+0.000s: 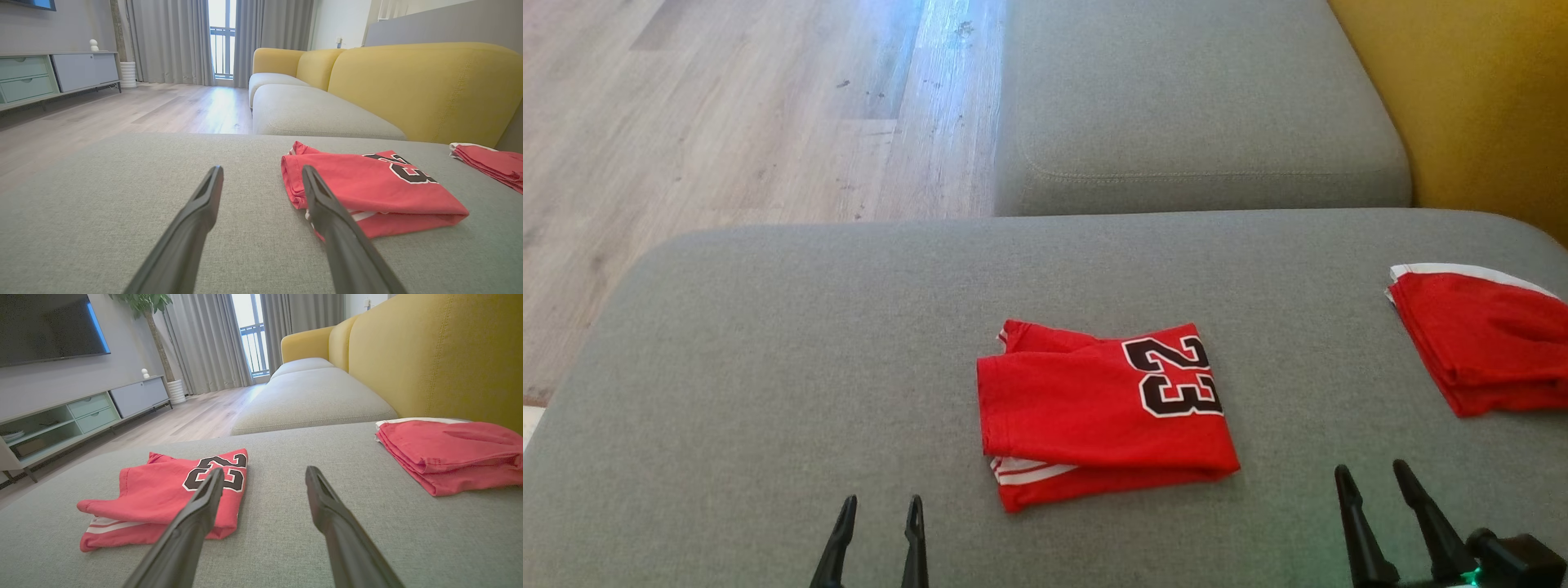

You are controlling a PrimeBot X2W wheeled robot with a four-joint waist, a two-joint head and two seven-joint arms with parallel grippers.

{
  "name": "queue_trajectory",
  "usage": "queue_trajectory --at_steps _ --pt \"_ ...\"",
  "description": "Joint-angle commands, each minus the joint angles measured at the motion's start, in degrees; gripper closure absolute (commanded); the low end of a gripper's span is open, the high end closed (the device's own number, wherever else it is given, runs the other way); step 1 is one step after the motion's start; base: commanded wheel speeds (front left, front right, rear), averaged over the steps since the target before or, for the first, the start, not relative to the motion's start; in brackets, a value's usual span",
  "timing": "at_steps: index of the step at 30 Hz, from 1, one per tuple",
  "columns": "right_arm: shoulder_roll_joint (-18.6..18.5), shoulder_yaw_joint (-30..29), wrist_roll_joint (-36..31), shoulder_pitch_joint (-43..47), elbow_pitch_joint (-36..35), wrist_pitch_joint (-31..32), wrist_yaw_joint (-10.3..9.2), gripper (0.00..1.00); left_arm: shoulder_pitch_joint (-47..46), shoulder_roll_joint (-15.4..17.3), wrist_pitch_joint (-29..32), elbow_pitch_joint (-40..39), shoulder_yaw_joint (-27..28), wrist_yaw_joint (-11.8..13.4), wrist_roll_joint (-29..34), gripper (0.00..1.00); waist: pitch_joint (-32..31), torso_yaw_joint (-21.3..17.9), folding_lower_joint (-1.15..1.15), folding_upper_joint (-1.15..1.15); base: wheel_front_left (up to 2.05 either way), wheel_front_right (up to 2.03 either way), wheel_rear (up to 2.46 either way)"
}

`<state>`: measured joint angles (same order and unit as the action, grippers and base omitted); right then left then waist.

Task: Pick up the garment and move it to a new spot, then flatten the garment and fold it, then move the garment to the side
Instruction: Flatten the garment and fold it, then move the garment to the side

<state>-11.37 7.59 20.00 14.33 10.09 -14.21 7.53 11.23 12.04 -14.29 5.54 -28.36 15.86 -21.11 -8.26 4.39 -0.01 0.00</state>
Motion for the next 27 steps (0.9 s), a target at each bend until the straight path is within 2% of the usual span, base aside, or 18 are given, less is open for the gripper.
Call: queue_trajectory --at_steps 1,18,27 --pt "-0.71 1.07 -0.46 -1.47 -2.09 -0.77 -0.04 0.00 -1.97 -0.30 -0.71 -1.35 2.14 -0.33 0.44 0.00 -0.05 -0.04 0.01 0.00 0.00 0.00 0.00" --pt "-0.22 1.84 -0.53 -1.75 -1.68 -0.78 -0.04 0.00 -1.99 -1.17 -0.71 -0.56 2.73 -0.83 1.30 0.00 0.41 0.75 0.01 0.00 0.00 0.00 0.00" --pt "0.14 2.07 -0.43 -2.39 -0.57 -0.78 -0.04 0.00 -2.43 -1.59 -0.71 0.07 3.11 -1.79 1.90 0.00 2.02 2.56 0.01 0.00 0.00 0.00 0.00"
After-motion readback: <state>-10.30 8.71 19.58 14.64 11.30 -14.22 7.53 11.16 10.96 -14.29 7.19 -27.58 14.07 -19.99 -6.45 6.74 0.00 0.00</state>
